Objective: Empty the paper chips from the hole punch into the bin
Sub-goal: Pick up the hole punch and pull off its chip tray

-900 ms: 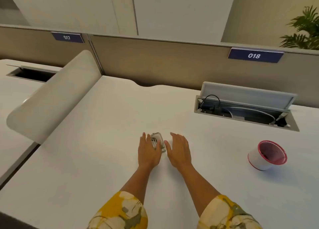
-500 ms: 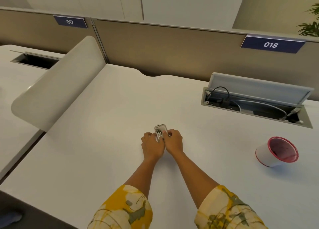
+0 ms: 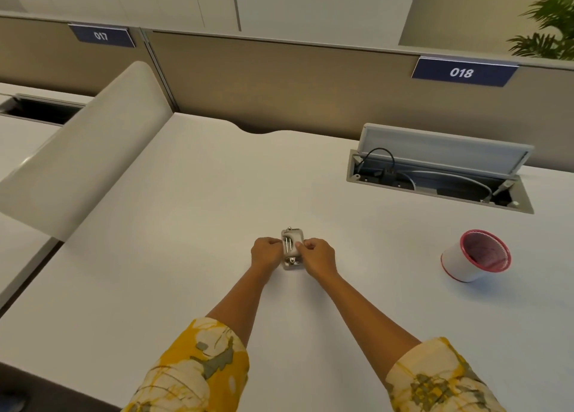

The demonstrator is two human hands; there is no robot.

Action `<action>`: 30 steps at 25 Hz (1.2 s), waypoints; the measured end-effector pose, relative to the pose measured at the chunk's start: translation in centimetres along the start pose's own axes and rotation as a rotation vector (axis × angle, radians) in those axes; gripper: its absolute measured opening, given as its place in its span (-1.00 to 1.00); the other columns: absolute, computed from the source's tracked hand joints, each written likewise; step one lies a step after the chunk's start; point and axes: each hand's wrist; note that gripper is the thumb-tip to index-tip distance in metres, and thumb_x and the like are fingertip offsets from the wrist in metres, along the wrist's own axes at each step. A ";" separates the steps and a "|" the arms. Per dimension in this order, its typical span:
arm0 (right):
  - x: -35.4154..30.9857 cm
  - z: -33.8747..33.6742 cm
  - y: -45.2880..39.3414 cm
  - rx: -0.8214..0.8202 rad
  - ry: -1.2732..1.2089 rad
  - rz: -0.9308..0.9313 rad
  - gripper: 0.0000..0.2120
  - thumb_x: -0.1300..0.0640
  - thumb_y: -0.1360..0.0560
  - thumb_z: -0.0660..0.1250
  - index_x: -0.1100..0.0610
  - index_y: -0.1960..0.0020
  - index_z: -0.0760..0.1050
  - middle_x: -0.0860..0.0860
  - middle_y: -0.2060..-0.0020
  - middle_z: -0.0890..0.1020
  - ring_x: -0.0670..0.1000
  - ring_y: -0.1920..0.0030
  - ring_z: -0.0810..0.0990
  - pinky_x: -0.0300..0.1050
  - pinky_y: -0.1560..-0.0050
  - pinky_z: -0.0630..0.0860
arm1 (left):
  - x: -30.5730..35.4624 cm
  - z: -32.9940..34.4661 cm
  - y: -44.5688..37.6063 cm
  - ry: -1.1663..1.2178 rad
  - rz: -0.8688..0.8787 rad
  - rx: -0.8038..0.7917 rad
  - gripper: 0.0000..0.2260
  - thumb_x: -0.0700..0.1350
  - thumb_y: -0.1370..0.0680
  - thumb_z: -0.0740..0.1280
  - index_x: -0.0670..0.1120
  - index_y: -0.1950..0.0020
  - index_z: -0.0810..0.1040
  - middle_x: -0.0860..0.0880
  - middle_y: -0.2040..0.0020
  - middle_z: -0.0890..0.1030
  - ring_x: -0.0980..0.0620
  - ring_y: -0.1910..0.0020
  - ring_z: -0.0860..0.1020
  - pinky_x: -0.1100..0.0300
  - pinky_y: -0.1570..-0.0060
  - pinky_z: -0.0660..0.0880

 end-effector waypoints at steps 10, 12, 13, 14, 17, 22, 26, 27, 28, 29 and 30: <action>4.6 -5.2 7.3 0.099 -0.114 -0.130 -0.79 0.03 -0.53 0.36 0.15 0.18 0.62 -0.01 0.15 0.68 -0.05 0.10 0.62 -0.32 0.14 0.47 | -1.2 2.8 5.2 0.235 -0.038 -0.505 -0.75 -0.32 -0.58 0.16 -0.27 -0.10 0.62 -0.15 0.11 0.70 -0.12 0.13 0.68 0.07 0.21 0.64; 5.5 -6.1 8.0 0.119 -0.194 -0.125 -0.77 -0.02 -0.56 0.32 0.10 0.12 0.64 -0.01 0.13 0.69 -0.03 0.08 0.65 -0.24 0.07 0.56 | -1.7 3.6 5.8 0.240 -0.050 -0.538 -0.74 -0.31 -0.61 0.16 -0.25 -0.17 0.60 -0.17 0.03 0.69 -0.14 0.07 0.68 -0.04 0.04 0.66; 5.8 -6.6 8.2 0.141 -0.256 -0.088 -0.74 -0.04 -0.57 0.29 0.13 0.08 0.63 0.01 0.12 0.70 0.00 0.07 0.67 -0.17 0.05 0.61 | -1.9 4.0 6.1 0.224 -0.051 -0.551 -0.74 -0.30 -0.62 0.16 -0.25 -0.19 0.60 -0.17 0.00 0.68 -0.15 0.05 0.67 -0.10 -0.05 0.62; 6.1 -7.2 8.4 0.165 -0.322 -0.042 -0.71 -0.03 -0.59 0.26 0.17 0.03 0.61 0.04 0.10 0.69 0.03 0.07 0.68 -0.14 0.06 0.63 | -2.1 4.3 6.3 0.209 -0.048 -0.569 -0.74 -0.29 -0.63 0.17 -0.24 -0.21 0.60 -0.17 -0.01 0.68 -0.15 0.05 0.67 -0.12 -0.09 0.60; 6.7 -8.7 8.4 0.193 -0.470 0.076 -0.69 -0.02 -0.60 0.23 0.21 -0.06 0.58 0.07 0.05 0.69 0.05 0.06 0.70 -0.12 0.02 0.64 | -2.0 4.8 7.3 0.165 -0.036 -0.612 -0.76 -0.27 -0.64 0.17 -0.19 -0.16 0.62 -0.12 0.06 0.66 -0.10 0.14 0.66 -0.05 0.03 0.62; 7.6 -9.9 8.4 0.101 -0.615 0.181 -0.74 0.04 -0.59 0.27 0.19 0.00 0.65 0.14 0.05 0.71 0.07 0.05 0.69 -0.07 -0.07 0.63 | -1.7 5.4 9.0 0.160 -0.022 -0.683 -0.75 -0.17 -0.68 0.17 -0.10 -0.12 0.65 -0.05 0.09 0.68 -0.04 0.13 0.67 0.03 0.10 0.65; 7.6 -10.5 9.0 0.094 -0.701 0.226 -0.81 0.07 -0.55 0.34 0.17 0.08 0.66 0.08 0.17 0.70 -0.01 0.16 0.67 -0.17 0.06 0.61 | -1.9 5.7 9.9 0.167 -0.006 -0.685 -0.74 -0.13 -0.70 0.16 -0.09 -0.16 0.64 -0.07 0.04 0.66 -0.03 0.14 0.66 0.07 0.14 0.64; 7.6 -10.5 9.0 0.086 -0.706 0.235 -0.80 0.06 -0.55 0.35 0.18 0.06 0.66 0.07 0.18 0.70 -0.03 0.17 0.66 -0.19 0.09 0.60 | -1.9 5.7 10.0 0.163 0.004 -0.687 -0.74 -0.13 -0.70 0.16 -0.09 -0.17 0.64 -0.07 0.03 0.66 -0.03 0.14 0.66 0.08 0.15 0.64; 7.7 -10.5 9.1 0.077 -0.707 0.243 -0.79 0.06 -0.55 0.35 0.19 0.04 0.67 0.06 0.19 0.70 -0.04 0.18 0.65 -0.20 0.11 0.59 | -2.0 5.7 10.1 0.159 0.011 -0.688 -0.75 -0.13 -0.69 0.16 -0.09 -0.17 0.64 -0.08 0.03 0.66 -0.03 0.15 0.66 0.08 0.16 0.64; 7.7 -10.5 9.2 0.071 -0.710 0.248 -0.77 0.06 -0.55 0.35 0.21 0.02 0.66 0.06 0.18 0.69 -0.04 0.18 0.65 -0.20 0.11 0.58 | -2.0 5.7 10.1 0.154 0.015 -0.689 -0.75 -0.13 -0.69 0.17 -0.08 -0.16 0.64 -0.07 0.04 0.66 -0.03 0.17 0.65 0.09 0.17 0.63; 7.8 -10.5 9.2 0.068 -0.710 0.251 -0.76 0.06 -0.55 0.35 0.23 -0.01 0.66 0.07 0.18 0.69 -0.04 0.18 0.64 -0.21 0.12 0.58 | -2.1 5.7 10.2 0.149 0.018 -0.688 -0.76 -0.13 -0.69 0.18 -0.08 -0.15 0.65 -0.07 0.04 0.66 -0.03 0.18 0.65 0.08 0.17 0.63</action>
Point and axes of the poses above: each hand's wrist, its own y-axis away from the middle knuckle, its own z-axis out of the palm, x = y × z
